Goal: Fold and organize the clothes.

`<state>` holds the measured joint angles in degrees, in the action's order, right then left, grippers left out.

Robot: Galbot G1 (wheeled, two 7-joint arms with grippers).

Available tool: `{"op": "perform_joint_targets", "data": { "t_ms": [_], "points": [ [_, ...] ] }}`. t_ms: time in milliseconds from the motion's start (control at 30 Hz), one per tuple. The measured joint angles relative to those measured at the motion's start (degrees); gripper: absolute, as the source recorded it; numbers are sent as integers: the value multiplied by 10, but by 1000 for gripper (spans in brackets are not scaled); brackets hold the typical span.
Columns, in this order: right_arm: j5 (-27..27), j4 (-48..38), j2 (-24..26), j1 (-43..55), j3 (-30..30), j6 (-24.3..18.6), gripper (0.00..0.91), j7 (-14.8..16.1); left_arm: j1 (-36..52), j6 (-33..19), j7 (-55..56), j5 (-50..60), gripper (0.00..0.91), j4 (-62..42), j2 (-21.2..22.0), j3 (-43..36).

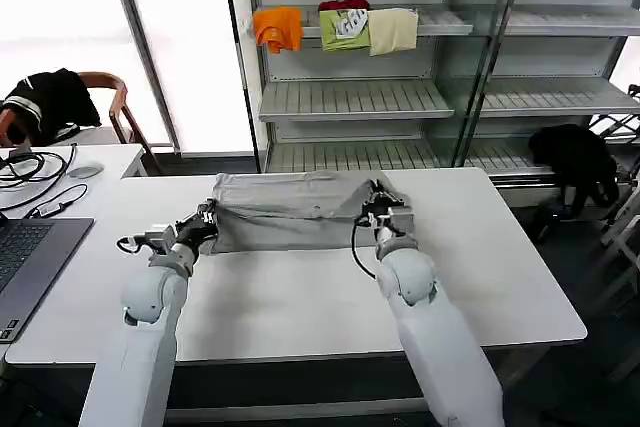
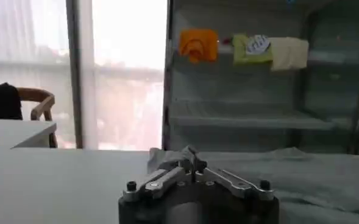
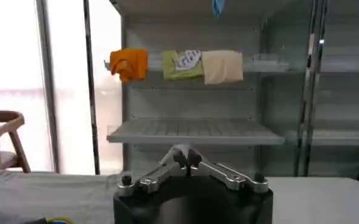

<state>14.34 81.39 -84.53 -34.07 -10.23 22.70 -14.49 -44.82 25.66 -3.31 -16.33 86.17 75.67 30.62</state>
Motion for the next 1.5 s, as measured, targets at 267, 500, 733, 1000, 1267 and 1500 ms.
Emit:
{"op": "perform_joint_targets", "data": {
  "t_ms": [267,500,733,1000,1267,1500],
  "points": [
    [10,-60,-18,26,-3,16,907,0,21,16,1,14,907,-35,2,-5],
    [41,-85,-30,31,-7,16,907,-19,22,34,6,19,907,-41,0,-5],
    [52,-61,-23,8,-7,23,907,-35,11,48,10,20,907,-28,-5,-4],
    [55,22,7,-42,-12,42,907,-53,-22,64,15,20,907,20,-14,-4],
    [57,105,46,-93,-21,63,907,-66,-64,66,15,31,907,66,-15,2],
    [59,145,75,-128,-28,77,907,-72,-86,66,13,43,907,80,-15,3]
  ]
}}
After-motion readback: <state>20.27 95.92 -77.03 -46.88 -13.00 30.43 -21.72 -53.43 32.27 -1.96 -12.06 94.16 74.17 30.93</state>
